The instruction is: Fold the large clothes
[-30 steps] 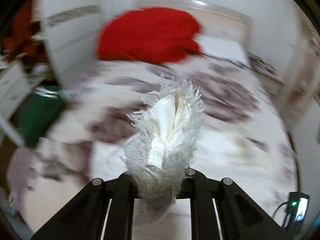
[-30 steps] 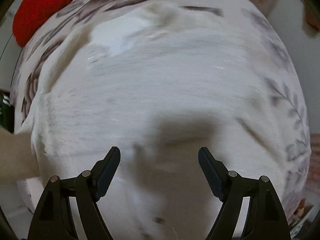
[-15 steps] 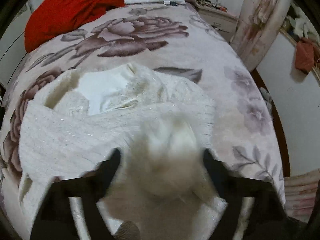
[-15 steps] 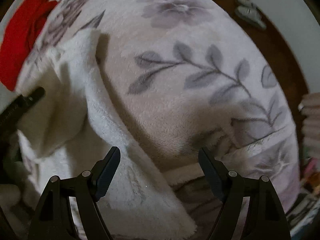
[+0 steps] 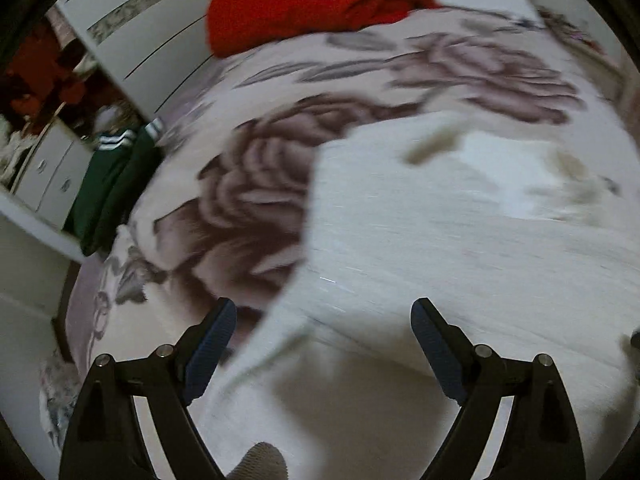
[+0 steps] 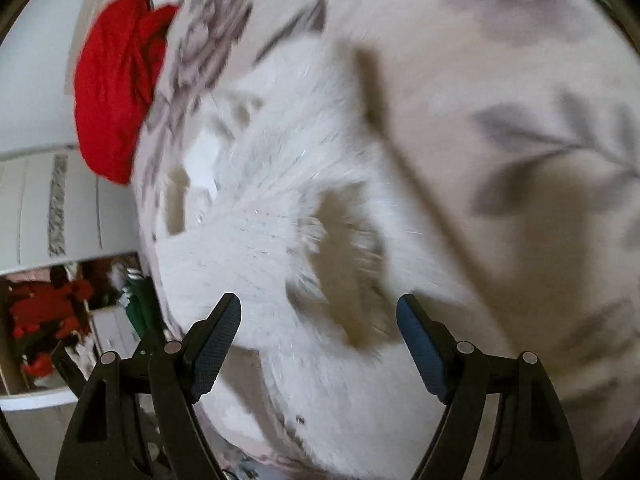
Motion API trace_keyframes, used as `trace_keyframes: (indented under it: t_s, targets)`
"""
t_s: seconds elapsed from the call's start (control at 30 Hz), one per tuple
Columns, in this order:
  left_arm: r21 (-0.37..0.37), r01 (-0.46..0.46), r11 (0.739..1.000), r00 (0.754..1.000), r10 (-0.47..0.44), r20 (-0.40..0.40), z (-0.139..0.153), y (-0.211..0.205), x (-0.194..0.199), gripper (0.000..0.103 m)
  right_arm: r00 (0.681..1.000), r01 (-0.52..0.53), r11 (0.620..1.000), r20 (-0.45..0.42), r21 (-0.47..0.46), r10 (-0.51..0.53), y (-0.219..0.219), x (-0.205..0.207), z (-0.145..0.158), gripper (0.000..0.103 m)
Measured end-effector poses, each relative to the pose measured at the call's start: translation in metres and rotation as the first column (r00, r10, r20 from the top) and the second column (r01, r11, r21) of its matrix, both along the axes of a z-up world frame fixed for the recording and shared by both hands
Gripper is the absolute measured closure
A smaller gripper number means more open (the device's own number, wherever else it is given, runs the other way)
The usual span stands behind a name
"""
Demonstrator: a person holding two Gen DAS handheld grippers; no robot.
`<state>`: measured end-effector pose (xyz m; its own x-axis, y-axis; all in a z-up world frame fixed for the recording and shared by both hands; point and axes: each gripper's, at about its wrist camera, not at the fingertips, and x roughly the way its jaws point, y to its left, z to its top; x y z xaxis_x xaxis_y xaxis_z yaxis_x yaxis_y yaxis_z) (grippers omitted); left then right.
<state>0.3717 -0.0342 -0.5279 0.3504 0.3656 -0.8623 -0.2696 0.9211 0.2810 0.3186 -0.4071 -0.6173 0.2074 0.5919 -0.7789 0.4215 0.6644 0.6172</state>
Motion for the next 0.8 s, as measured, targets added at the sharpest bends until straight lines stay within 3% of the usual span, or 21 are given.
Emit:
trace_keyframes:
  t_s: [0.03, 0.07, 0.13, 0.23, 0.3, 0.33, 0.4, 0.43, 0.47, 0.53, 0.6, 0.7, 0.77, 0.8]
  targets:
    - [0.007, -0.007, 1.000, 1.000, 0.007, -0.010, -0.005, 0.006, 0.006, 0.014, 1.000, -0.023, 1.000, 0.005, -0.008, 0.023, 0.010, 0.009, -0.006, 0.073]
    - [0.008, -0.011, 1.000, 1.000, 0.011, -0.015, -0.006, 0.011, 0.011, 0.014, 0.999, -0.051, 0.998, 0.003, -0.036, 0.051, 0.020, 0.018, -0.009, 0.096]
    - [-0.008, -0.009, 1.000, 1.000, 0.009, 0.004, -0.003, 0.019, 0.023, 0.014, 0.998, -0.061, 0.990, 0.025, -0.127, 0.065, 0.030, 0.031, 0.002, 0.097]
    - [-0.080, 0.012, 0.997, 1.000, -0.011, 0.013, 0.003, 0.017, 0.042, 0.014, 0.978, -0.043, 0.963, 0.187, -0.266, 0.095, 0.031, 0.039, 0.055, 0.097]
    - [-0.132, 0.041, 0.990, 0.999, -0.043, -0.012, 0.001, 0.012, 0.065, 0.014, 0.980, -0.069, 0.934, 0.152, -0.350, 0.129, 0.029, 0.049, 0.052, 0.096]
    - [-0.158, 0.060, 0.986, 0.997, -0.066, -0.032, -0.002, 0.007, 0.075, 0.014, 0.982, -0.136, 0.911, 0.069, -0.389, 0.176, 0.032, 0.057, 0.037, 0.094]
    - [-0.207, 0.114, 0.972, 0.987, -0.134, -0.089, -0.013, -0.010, 0.107, 0.014, 0.964, -0.263, 0.899, -0.132, -0.349, 0.231, 0.035, 0.071, 0.000, 0.086]
    - [-0.229, 0.139, 0.963, 0.980, -0.167, -0.107, -0.021, -0.019, 0.121, 0.014, 0.966, -0.244, 0.919, -0.164, -0.310, 0.201, 0.029, 0.074, -0.003, 0.080]
    - [-0.244, 0.155, 0.957, 0.974, -0.189, -0.125, -0.028, -0.026, 0.135, 0.014, 0.974, -0.214, 0.928, -0.145, -0.306, 0.177, 0.024, 0.076, 0.004, 0.071]
    - [-0.264, 0.187, 0.946, 0.955, -0.238, -0.176, -0.048, -0.039, 0.162, 0.014, 0.989, -0.148, 0.922, -0.060, -0.357, 0.136, 0.014, 0.083, 0.035, 0.064]
    - [-0.236, 0.209, 0.949, 0.935, -0.265, -0.237, -0.068, -0.050, 0.181, 0.014, 0.995, -0.093, 0.936, 0.011, -0.340, 0.103, 0.010, 0.094, 0.056, 0.060]
    - [-0.175, 0.288, 0.942, 0.890, -0.331, -0.315, -0.101, -0.068, 0.197, 0.014, 0.992, -0.109, 0.956, 0.034, -0.271, 0.122, 0.022, 0.128, 0.061, 0.060]
    - [-0.151, 0.339, 0.929, 0.884, -0.369, -0.286, -0.104, -0.075, 0.198, 0.016, 0.981, -0.172, 0.948, 0.038, -0.269, 0.189, 0.042, 0.158, 0.054, 0.053]
    - [-0.161, 0.360, 0.919, 0.883, -0.391, -0.259, -0.103, -0.076, 0.195, 0.030, 0.973, -0.208, 0.939, 0.035, -0.273, 0.226, 0.052, 0.170, 0.047, 0.051]
